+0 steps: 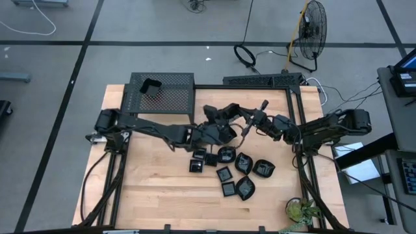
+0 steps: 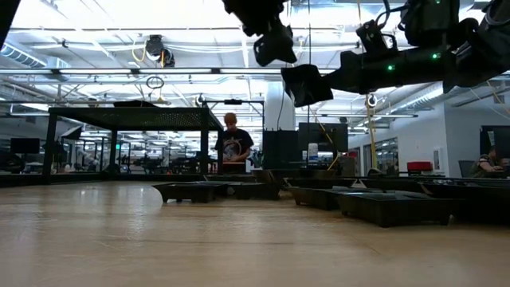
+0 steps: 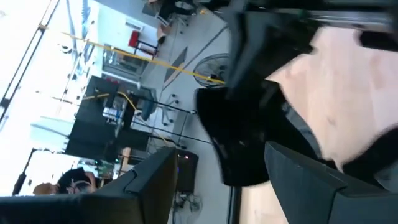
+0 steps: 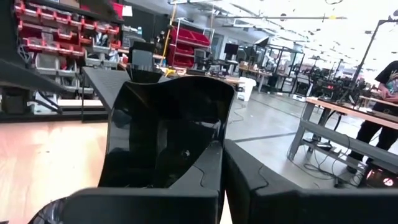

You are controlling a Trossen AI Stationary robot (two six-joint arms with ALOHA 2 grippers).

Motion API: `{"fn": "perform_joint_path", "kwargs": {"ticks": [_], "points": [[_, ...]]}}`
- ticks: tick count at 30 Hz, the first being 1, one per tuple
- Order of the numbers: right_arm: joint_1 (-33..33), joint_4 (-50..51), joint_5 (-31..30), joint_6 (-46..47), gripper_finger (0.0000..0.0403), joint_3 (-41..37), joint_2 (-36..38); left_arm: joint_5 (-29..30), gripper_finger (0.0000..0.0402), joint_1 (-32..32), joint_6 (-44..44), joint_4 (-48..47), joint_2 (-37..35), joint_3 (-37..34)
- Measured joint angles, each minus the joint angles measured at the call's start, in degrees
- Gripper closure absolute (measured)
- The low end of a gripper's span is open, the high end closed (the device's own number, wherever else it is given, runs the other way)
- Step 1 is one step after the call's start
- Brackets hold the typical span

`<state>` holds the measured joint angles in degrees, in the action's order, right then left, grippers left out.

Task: Pick & Place Mini shaped plates
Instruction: Stack the distorted square plate on top of the distorted square plate on the shelf

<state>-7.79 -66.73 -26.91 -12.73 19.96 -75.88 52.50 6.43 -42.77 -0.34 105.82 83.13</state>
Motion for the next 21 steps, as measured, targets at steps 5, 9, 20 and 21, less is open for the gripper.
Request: {"fn": "perform_joint_path", "kwargs": {"ticks": [5, 9, 20, 21], "points": [[0.0, -0.8, 2.9, -0.1, 0.0401, 0.0, 0.0, -0.5, 0.0158, -1.8, 5.6, -0.1, -0.1, 0.0], [0.3, -0.8, 3.1, -0.8, 0.0401, 0.0, 0.0, -1.0, 0.0158, -2.7, 5.8, -0.5, -0.2, 0.0], [3.1, -3.8, 3.1, -4.7, 0.0401, 0.0, 0.0, -7.5, 0.0158, -3.5, 13.2, -1.3, -0.2, 0.0], [3.1, -3.8, 3.1, -4.7, 0.0401, 0.0, 0.0, -8.6, 0.0158, -3.5, 13.5, -1.3, -0.2, 0.0]]}}
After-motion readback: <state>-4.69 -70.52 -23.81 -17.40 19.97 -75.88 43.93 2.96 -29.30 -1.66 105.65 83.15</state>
